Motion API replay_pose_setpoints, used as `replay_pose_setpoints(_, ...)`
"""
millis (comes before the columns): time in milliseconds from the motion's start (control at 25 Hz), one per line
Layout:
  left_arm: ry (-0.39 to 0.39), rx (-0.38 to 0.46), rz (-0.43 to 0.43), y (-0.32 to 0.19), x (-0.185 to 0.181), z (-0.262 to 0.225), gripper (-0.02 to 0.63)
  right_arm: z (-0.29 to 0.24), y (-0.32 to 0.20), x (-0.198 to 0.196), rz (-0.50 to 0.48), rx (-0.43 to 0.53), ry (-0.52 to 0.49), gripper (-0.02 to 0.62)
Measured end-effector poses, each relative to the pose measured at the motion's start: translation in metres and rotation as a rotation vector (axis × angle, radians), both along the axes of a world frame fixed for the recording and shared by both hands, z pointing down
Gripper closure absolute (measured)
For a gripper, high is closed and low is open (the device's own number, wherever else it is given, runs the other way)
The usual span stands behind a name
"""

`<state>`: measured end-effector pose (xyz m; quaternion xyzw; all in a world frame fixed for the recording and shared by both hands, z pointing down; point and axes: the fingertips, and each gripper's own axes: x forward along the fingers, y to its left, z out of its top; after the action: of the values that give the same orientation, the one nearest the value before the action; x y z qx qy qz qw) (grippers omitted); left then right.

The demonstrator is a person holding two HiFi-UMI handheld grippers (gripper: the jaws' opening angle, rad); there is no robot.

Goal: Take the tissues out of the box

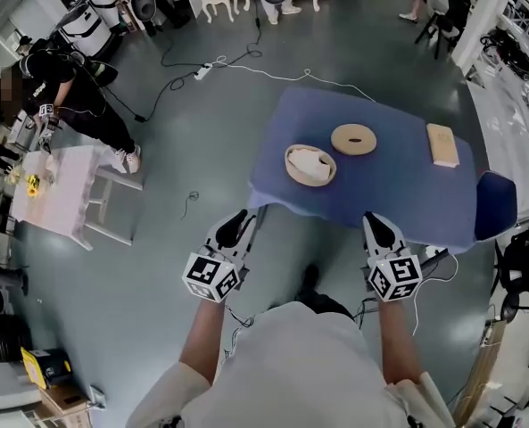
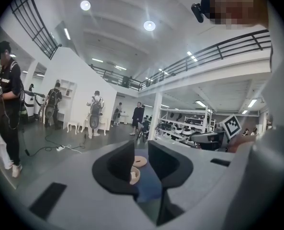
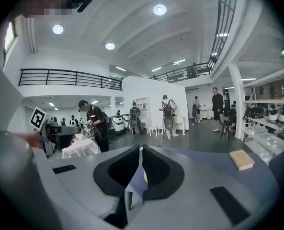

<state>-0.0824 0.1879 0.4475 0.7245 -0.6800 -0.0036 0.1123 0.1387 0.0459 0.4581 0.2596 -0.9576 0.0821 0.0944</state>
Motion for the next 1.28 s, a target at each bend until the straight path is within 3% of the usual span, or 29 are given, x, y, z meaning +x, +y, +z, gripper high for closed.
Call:
replay_pose_setpoints(360, 0.010, -0.057, -0.058, -0.070, -0.010, 0.020, 0.509, 0.027, -0.082, -0.015, -0.050, -0.057, 0.018, 0.551)
replay_pose_setpoints(720, 0.018, -0.096, -0.086, -0.107, -0.014, 0.029, 0.511, 0.045, -0.124, -0.030, -0.077, -0.105, 0.025, 0.551)
replay_pose_setpoints(960, 0.015, -0.112, -0.047, -0.129, -0.016, 0.035, 0.511, 0.055, -0.133, -0.034, -0.072, -0.120, 0.046, 0.551)
replay_pose_setpoints(1280, 0.008, -0.114, 0.028, -0.165, -0.066, 0.038, 0.511, 0.057, -0.149, -0.072, -0.008, -0.117, 0.056, 0.551)
